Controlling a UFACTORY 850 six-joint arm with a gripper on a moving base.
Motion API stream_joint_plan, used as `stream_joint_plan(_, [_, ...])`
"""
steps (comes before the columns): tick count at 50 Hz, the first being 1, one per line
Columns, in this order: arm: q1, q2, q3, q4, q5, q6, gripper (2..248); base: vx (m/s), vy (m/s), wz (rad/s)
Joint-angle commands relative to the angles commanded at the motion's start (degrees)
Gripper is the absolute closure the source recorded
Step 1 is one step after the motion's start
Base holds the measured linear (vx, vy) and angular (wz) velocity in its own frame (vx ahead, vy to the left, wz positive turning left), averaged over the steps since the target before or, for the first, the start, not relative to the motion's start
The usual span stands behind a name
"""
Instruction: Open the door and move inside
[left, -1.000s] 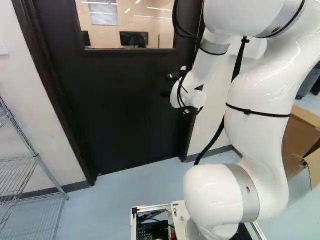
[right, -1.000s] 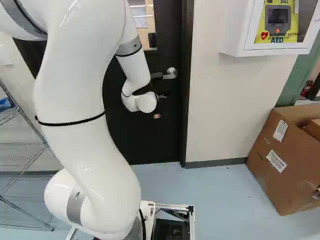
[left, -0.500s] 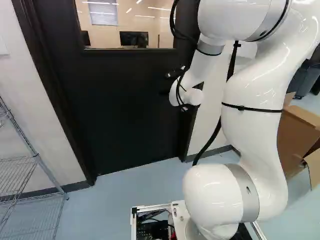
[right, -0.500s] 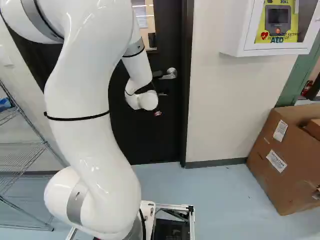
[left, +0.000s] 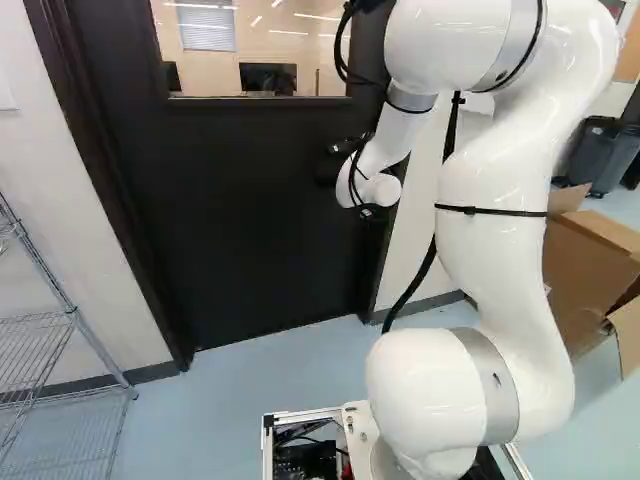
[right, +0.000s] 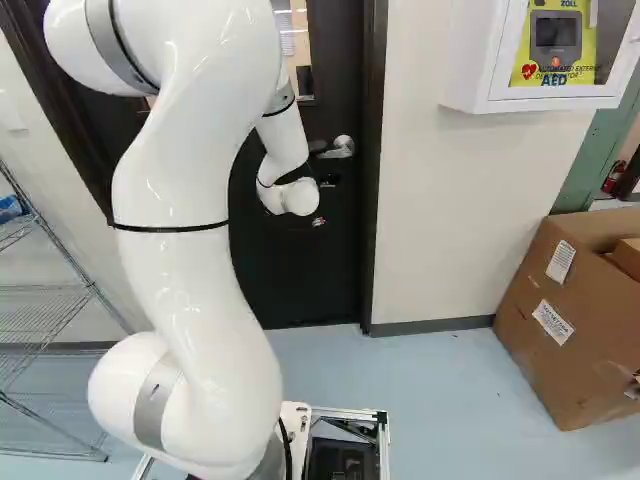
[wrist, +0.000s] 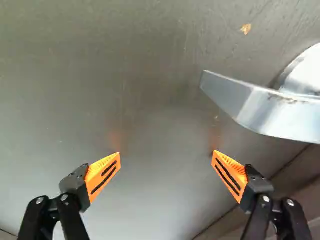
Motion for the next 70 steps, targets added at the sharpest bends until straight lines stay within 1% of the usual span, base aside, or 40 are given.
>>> stream_joint_plan(47, [0.64,-8.32,-10.79,-0.01,0.0,0.0,3,0.0,0.0,0.0])
stream_joint_plan(70, [1.35,-12.49,-16.41,-1.55,0.68,0.0,3,0.0,0.0,0.0])
